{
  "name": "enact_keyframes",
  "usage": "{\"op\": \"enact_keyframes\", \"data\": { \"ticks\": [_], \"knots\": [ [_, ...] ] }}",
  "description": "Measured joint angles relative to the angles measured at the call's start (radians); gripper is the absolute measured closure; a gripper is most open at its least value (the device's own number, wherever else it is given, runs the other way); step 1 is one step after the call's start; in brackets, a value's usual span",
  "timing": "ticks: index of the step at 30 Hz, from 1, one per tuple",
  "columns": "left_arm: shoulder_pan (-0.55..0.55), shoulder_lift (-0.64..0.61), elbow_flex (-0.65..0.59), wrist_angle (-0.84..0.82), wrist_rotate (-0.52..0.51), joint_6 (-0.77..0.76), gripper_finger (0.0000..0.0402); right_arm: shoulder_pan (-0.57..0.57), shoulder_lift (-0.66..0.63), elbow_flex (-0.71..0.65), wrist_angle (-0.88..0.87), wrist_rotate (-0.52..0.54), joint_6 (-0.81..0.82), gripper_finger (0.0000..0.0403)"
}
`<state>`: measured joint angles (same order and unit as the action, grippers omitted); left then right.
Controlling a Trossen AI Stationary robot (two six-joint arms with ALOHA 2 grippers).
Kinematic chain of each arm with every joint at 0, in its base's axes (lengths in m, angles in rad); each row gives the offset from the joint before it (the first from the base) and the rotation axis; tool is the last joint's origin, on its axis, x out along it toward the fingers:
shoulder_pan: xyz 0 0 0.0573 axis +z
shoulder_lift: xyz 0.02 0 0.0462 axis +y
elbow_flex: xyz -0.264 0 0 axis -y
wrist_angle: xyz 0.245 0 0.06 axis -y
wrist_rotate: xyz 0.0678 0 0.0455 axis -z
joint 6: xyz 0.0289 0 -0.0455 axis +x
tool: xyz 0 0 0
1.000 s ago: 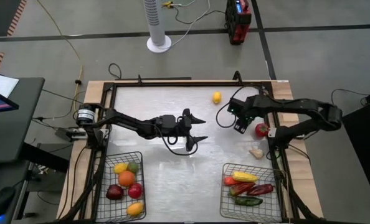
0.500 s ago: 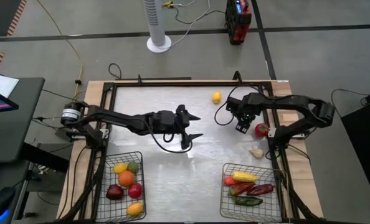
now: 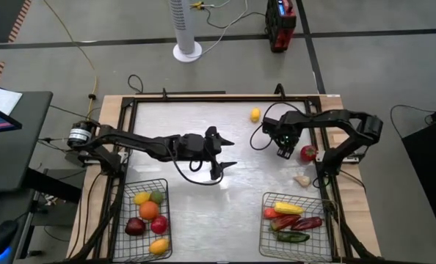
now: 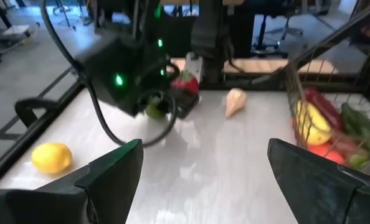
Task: Sort produce into baskets
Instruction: Put the lime into the black wire basket
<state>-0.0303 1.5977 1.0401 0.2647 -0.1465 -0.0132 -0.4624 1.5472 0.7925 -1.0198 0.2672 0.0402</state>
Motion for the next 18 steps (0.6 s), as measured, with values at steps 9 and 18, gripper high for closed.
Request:
{"op": "enact_keyframes", "data": {
  "ticks": [9,18],
  "knots": [
    [-0.073,-0.131,0.001,-0.114,-0.052,-0.007,0.0068,0.101,-0.093,0.020,0.038,-0.068,-0.004,0.0179],
    [-0.141,-0.058,0.001,-0.337,-0.218,-0.087,0.0068,0.326,-0.299,0.028,0.395,-0.254,0.068,0.0173]
  ]
}}
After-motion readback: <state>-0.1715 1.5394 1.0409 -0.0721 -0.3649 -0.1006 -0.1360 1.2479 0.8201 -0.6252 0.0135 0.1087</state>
